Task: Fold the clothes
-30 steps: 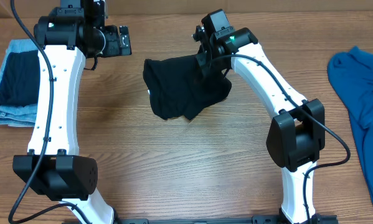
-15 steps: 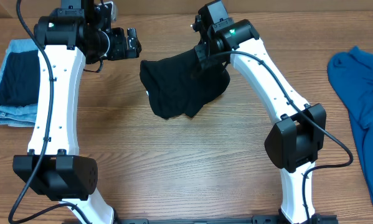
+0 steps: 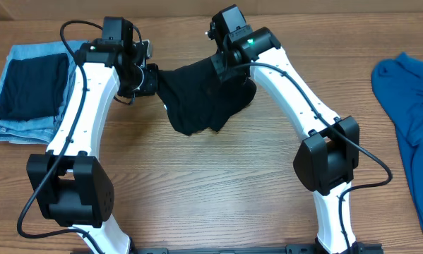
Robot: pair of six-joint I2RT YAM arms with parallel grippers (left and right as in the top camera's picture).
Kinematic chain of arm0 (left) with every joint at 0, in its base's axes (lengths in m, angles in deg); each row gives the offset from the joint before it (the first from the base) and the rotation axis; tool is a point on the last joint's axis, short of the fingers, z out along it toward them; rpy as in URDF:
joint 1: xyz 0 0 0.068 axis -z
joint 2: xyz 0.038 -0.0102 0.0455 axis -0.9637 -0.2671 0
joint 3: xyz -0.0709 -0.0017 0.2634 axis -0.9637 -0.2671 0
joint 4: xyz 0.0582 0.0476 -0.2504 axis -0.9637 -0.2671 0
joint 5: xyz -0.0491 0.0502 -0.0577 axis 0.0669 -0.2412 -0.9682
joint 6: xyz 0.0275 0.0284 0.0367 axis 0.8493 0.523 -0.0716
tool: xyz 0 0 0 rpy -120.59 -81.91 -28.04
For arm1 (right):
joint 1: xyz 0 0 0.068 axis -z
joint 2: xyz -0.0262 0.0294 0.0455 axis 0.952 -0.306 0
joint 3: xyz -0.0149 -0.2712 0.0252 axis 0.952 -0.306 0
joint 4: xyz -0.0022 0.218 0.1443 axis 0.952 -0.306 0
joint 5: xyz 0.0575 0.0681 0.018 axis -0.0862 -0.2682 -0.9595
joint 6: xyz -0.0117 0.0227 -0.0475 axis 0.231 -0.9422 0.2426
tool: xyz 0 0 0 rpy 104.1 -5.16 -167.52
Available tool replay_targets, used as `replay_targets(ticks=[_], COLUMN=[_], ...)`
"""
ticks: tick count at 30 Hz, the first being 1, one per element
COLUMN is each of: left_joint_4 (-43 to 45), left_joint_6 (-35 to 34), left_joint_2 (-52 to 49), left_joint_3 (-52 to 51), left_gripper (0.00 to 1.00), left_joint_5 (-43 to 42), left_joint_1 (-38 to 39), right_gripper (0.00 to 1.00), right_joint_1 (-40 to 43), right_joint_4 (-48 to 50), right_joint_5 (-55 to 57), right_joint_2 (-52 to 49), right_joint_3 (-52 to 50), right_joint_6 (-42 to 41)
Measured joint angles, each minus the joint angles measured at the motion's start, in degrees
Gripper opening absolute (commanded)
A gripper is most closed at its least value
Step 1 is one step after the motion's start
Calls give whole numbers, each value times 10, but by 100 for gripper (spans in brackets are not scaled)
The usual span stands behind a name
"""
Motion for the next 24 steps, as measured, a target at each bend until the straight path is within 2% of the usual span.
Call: replay_targets(ticks=[10,19,24], left_joint_4=[151,197,201], left_joint_6=[-43,-47,-47], left_joint_2=[0,-1,-1], left_joint_3=[-155,-195,-205], left_gripper=[4,4,4], left_joint_5=[26,28,32], left_joint_1=[0,0,17], right_gripper=[4,4,4], right_joint_1=[-48,-49,-43], right_joint_4=[33,57,50], right_joint_5=[-17,-32,10], right_joint_2=[-2,-2,-2], right_joint_3=[0,0,0], right_joint_6=[0,8,28])
